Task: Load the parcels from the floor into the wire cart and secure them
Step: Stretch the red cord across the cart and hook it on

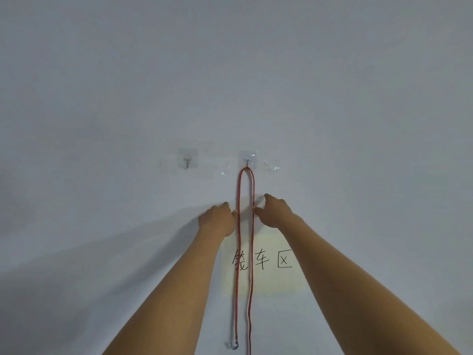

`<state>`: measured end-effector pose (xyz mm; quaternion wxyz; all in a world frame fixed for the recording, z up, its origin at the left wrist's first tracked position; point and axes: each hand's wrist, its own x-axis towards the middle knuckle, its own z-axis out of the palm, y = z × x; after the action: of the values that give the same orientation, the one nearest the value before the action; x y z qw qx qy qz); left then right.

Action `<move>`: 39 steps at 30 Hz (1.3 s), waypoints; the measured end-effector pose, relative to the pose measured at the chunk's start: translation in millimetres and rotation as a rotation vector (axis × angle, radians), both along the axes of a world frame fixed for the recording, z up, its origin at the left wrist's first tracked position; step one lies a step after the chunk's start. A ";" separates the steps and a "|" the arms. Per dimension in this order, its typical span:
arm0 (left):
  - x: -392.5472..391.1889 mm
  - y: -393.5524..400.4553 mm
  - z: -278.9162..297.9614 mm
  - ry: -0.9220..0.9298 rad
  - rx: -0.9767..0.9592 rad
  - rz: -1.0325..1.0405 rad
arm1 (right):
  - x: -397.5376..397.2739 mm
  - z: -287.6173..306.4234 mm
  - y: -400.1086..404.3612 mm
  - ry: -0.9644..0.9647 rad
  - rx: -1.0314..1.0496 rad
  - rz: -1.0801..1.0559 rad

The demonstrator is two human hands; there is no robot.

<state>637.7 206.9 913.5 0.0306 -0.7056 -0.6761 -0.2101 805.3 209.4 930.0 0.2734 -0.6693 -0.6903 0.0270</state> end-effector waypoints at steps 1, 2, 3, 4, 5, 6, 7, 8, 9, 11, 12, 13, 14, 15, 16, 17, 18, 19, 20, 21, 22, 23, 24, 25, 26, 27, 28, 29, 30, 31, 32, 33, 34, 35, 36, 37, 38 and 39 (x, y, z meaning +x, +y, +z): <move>5.7 0.8 4.5 -0.009 0.067 0.014 | -1.7 5.0 4.9 0.008 0.026 -0.004; 11.3 1.5 8.9 -0.020 0.136 0.031 | -3.6 9.8 9.5 0.019 0.058 -0.011; 16.7 2.3 12.3 -0.038 0.188 0.046 | -5.4 13.7 13.3 0.030 0.091 -0.022; 21.7 4.1 14.4 -0.058 0.220 0.052 | -6.9 16.9 16.2 0.046 0.122 -0.041; 26.0 5.8 16.1 -0.076 0.238 0.050 | -8.6 20.2 17.4 0.072 0.151 -0.057; 29.6 8.3 17.3 -0.091 0.242 0.043 | -10.2 23.2 19.4 0.101 0.175 -0.071; 32.3 11.1 17.9 -0.106 0.241 0.037 | -11.2 25.5 21.9 0.125 0.188 -0.075; 34.0 14.9 18.5 -0.123 0.250 0.035 | -11.9 27.5 24.8 0.137 0.195 -0.068; 35.0 19.6 19.6 -0.146 0.268 0.037 | -12.8 29.8 27.2 0.134 0.200 -0.062; 34.5 26.0 21.6 -0.182 0.297 0.053 | -13.9 32.6 33.5 0.115 0.202 -0.047; 33.9 29.5 22.2 -0.186 0.308 0.061 | -14.3 33.1 37.1 0.108 0.198 -0.036; 33.4 32.3 22.8 -0.184 0.315 0.068 | -14.9 33.2 40.0 0.100 0.196 -0.023; 32.9 34.5 23.2 -0.179 0.317 0.069 | -15.4 32.4 42.5 0.099 0.197 -0.014; 32.7 35.5 23.8 -0.175 0.326 0.067 | -15.9 31.4 44.1 0.104 0.206 -0.012; 32.5 36.9 24.2 -0.178 0.344 0.060 | -16.2 31.0 44.9 0.112 0.223 -0.013; 32.3 37.5 24.4 -0.191 0.368 0.041 | -16.3 31.0 44.9 0.120 0.246 -0.016; 31.7 36.9 24.3 -0.205 0.396 0.022 | -16.3 31.2 44.3 0.131 0.274 -0.019; 30.9 35.5 23.9 -0.221 0.434 0.004 | -16.5 32.4 42.9 0.145 0.307 -0.022; 30.3 34.0 23.8 -0.236 0.474 -0.007 | -16.8 34.6 41.1 0.164 0.340 -0.027; 29.9 32.0 24.3 -0.256 0.510 -0.019 | -17.0 38.1 38.4 0.182 0.374 -0.038; 29.7 30.3 25.7 -0.280 0.533 -0.029 | -16.7 42.4 35.7 0.200 0.406 -0.051; 29.4 29.0 28.5 -0.309 0.557 -0.034 | -16.0 47.7 34.1 0.220 0.436 -0.065; 28.9 28.2 32.3 -0.332 0.570 -0.028 | -15.4 53.2 33.5 0.244 0.457 -0.079; 28.3 27.2 36.8 -0.356 0.580 -0.022 | -14.9 58.9 32.4 0.259 0.471 -0.096; 27.4 27.0 40.7 -0.388 0.576 -0.017 | -14.5 64.0 31.8 0.279 0.477 -0.110; 26.5 26.2 44.7 -0.433 0.561 -0.020 | -13.9 68.3 31.5 0.303 0.474 -0.122; 25.7 26.9 49.4 -0.492 0.543 -0.028 | -13.5 74.2 31.7 0.331 0.468 -0.128; 25.2 27.5 54.1 -0.569 0.522 -0.051 | -13.0 80.8 31.7 0.351 0.456 -0.130; 25.0 27.1 57.4 -0.656 0.490 -0.080 | -12.0 86.5 30.5 0.363 0.434 -0.132; 24.4 26.7 60.7 -0.729 0.472 -0.103 | -11.7 93.0 29.6 0.366 0.415 -0.126; 24.1 27.2 63.8 -0.766 0.478 -0.109 | -12.5 98.6 29.2 0.362 0.398 -0.107; 23.9 27.5 65.2 -0.777 0.490 -0.099 | -13.4 101.1 28.1 0.352 0.374 -0.087; 23.3 28.9 65.6 -0.779 0.500 -0.086 | -14.2 102.4 27.8 0.347 0.352 -0.072; 22.8 31.8 65.3 -0.772 0.504 -0.082 | -14.8 102.8 28.4 0.348 0.334 -0.065; 22.3 35.6 62.7 -0.755 0.489 -0.091 | -14.9 101.3 28.5 0.351 0.301 -0.061; 21.7 37.6 59.3 -0.721 0.457 -0.102 | -14.8 98.1 27.0 0.352 0.249 -0.051; 20.6 38.9 56.2 -0.682 0.418 -0.118 | -14.5 94.6 25.5 0.347 0.198 -0.036; 19.5 39.8 53.7 -0.665 0.382 -0.138 | -13.7 91.0 24.7 0.338 0.169 -0.025</move>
<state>657.2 246.7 967.2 -0.0736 -0.6245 -0.5487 -0.5509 791.6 234.1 1021.0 0.4411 -0.6383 -0.6261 0.0778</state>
